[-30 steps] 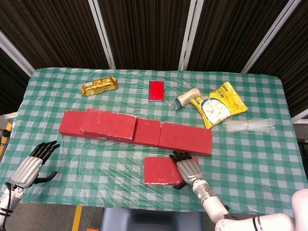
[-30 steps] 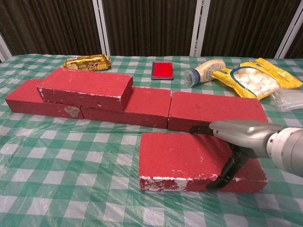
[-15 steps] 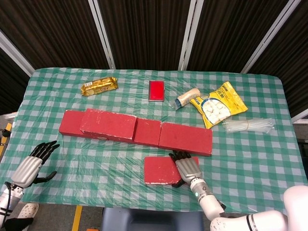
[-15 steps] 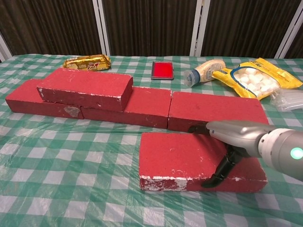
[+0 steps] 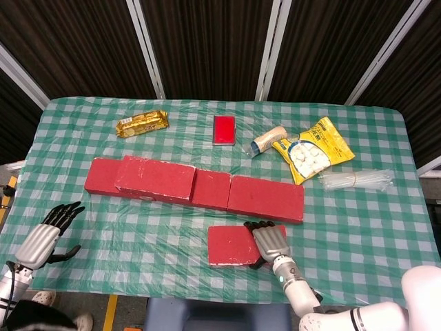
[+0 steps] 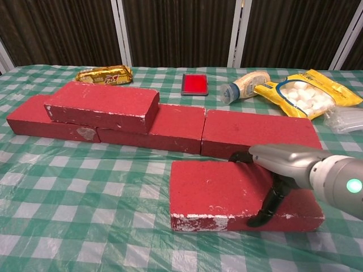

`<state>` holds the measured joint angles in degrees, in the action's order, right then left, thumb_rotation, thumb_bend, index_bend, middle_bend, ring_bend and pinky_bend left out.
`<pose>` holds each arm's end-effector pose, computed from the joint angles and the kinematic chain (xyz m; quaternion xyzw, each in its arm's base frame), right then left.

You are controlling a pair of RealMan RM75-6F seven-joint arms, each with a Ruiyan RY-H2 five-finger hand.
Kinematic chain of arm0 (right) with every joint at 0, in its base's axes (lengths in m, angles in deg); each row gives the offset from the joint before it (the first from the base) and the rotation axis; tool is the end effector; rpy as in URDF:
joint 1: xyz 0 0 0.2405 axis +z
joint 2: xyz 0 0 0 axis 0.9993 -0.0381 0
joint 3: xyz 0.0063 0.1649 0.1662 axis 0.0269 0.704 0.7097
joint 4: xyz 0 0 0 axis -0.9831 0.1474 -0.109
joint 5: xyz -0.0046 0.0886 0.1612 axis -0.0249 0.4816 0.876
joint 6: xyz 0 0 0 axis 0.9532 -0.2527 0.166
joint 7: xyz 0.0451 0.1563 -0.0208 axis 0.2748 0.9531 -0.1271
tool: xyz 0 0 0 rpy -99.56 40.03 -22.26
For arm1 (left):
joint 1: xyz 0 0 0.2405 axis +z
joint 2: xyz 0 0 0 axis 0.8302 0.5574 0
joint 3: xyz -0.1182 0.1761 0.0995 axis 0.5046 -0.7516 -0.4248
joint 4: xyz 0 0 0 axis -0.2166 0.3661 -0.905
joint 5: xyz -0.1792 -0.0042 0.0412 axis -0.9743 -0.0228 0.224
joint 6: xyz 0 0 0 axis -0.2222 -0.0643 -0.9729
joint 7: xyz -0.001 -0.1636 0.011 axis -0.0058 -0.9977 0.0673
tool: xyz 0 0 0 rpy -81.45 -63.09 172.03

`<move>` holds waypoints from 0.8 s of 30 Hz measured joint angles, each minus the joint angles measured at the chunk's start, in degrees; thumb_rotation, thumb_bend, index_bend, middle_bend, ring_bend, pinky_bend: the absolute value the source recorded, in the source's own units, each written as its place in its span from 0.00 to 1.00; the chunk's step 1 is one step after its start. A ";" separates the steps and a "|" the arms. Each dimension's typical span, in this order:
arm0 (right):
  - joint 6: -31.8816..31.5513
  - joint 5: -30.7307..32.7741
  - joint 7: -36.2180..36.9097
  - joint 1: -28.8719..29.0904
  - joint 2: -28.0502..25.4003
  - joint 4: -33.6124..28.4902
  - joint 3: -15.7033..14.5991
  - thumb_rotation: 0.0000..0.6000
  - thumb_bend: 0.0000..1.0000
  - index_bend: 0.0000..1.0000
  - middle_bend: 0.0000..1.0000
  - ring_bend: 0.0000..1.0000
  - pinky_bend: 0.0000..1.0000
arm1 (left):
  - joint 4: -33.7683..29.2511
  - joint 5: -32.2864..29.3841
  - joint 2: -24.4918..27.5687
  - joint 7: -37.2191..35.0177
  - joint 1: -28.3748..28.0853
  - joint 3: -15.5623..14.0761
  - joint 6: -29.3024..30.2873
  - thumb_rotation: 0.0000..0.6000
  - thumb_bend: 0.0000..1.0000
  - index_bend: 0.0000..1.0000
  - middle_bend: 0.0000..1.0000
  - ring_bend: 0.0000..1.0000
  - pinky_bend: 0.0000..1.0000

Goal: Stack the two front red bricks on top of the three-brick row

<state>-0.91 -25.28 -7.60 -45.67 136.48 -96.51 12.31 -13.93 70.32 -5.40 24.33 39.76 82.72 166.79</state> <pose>-0.1229 -0.2446 -0.0313 0.7420 -0.4974 0.2135 0.3955 -0.3000 0.2323 0.1322 -0.6860 -0.4211 -0.4040 0.4345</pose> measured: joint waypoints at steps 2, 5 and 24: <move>-0.86 -1.46 0.88 -0.50 -0.95 -1.58 0.07 1.00 0.16 0.48 0.40 0.29 0.40 | -0.12 -0.12 0.12 0.01 0.14 0.05 0.07 1.00 0.33 0.00 0.00 0.00 0.00; -2.23 -4.62 3.03 -1.65 -4.00 -5.54 0.17 1.00 0.16 0.49 0.40 0.29 0.41 | -0.32 -0.10 0.15 0.29 0.21 0.10 0.09 1.00 0.33 0.00 0.00 0.00 0.00; -2.14 19.03 4.29 8.25 -14.18 -4.03 18.20 1.00 0.16 0.48 0.40 0.32 0.41 | -1.34 -0.79 0.20 2.45 0.28 0.72 -0.79 1.00 0.33 0.00 0.00 0.00 0.00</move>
<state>-3.05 -6.25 -3.30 -37.42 122.30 -100.55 30.51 -15.27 69.53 -5.20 26.78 40.04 83.44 166.00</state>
